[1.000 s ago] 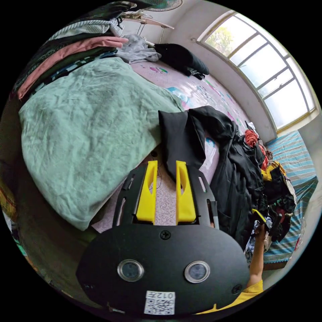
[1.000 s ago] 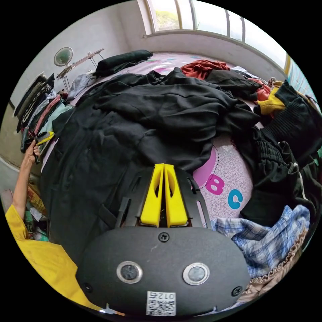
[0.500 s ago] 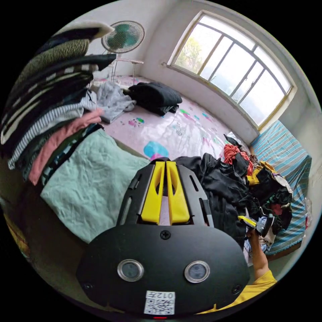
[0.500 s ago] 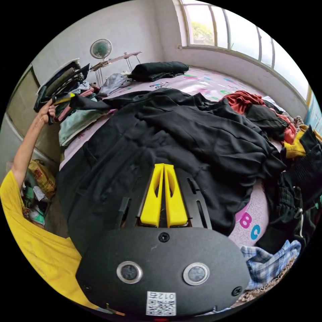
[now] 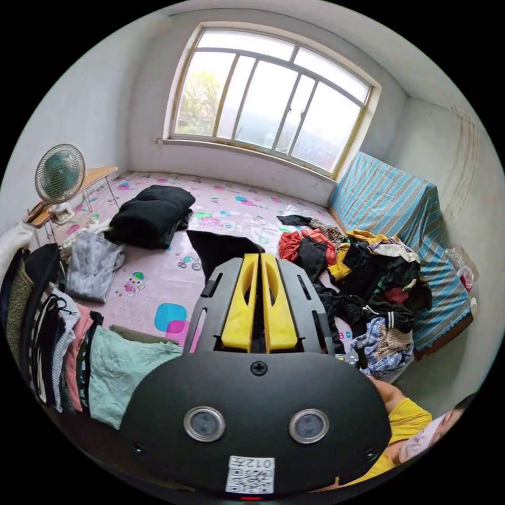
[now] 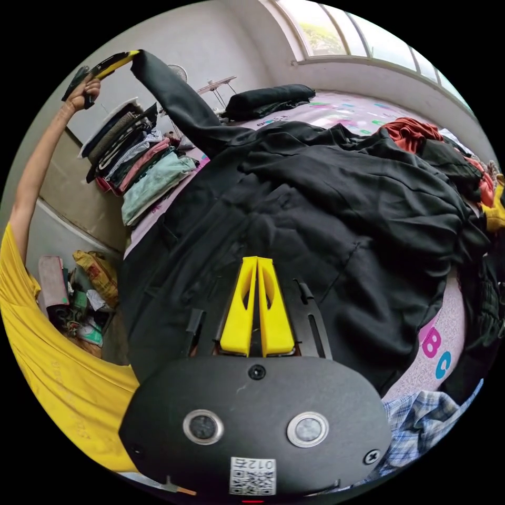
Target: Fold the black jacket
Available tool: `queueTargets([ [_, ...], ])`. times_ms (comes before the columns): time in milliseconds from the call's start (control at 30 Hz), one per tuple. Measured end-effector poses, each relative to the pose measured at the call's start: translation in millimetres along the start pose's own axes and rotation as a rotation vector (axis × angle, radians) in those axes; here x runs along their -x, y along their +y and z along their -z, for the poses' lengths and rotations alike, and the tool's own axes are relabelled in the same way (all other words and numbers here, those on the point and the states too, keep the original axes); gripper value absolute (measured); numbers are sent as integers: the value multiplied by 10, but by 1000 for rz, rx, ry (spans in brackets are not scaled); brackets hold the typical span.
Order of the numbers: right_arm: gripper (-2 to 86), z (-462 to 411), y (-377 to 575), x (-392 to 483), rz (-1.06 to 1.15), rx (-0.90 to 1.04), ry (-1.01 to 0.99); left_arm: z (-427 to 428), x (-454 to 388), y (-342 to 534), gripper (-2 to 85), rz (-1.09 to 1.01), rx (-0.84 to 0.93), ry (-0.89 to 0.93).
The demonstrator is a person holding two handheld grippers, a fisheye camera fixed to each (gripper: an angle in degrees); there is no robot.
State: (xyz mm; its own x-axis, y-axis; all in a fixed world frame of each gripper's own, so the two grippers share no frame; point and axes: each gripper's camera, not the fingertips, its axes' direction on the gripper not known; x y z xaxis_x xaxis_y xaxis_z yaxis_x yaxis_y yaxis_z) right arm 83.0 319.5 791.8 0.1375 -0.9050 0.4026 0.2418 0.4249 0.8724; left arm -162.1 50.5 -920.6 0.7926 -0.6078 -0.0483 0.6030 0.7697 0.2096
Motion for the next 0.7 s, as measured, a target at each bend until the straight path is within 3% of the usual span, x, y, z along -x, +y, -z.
queueTargets([
  [67,8,118,35,-113,-19,-19,-23,-233,-397,-187,5,-20,12,89],
  [233,8,473,182,-379,-60,-81,-73,-867,-1306,-458,5,-131,82,105],
  [500,8,964,744,-829,-145,-157,-159,-2563,-2814,-398,4,-433,409,124],
  [700,8,1211,1064,-1123,-184,-180,-197,-4061,-3788,147,2,-702,700,-75],
])
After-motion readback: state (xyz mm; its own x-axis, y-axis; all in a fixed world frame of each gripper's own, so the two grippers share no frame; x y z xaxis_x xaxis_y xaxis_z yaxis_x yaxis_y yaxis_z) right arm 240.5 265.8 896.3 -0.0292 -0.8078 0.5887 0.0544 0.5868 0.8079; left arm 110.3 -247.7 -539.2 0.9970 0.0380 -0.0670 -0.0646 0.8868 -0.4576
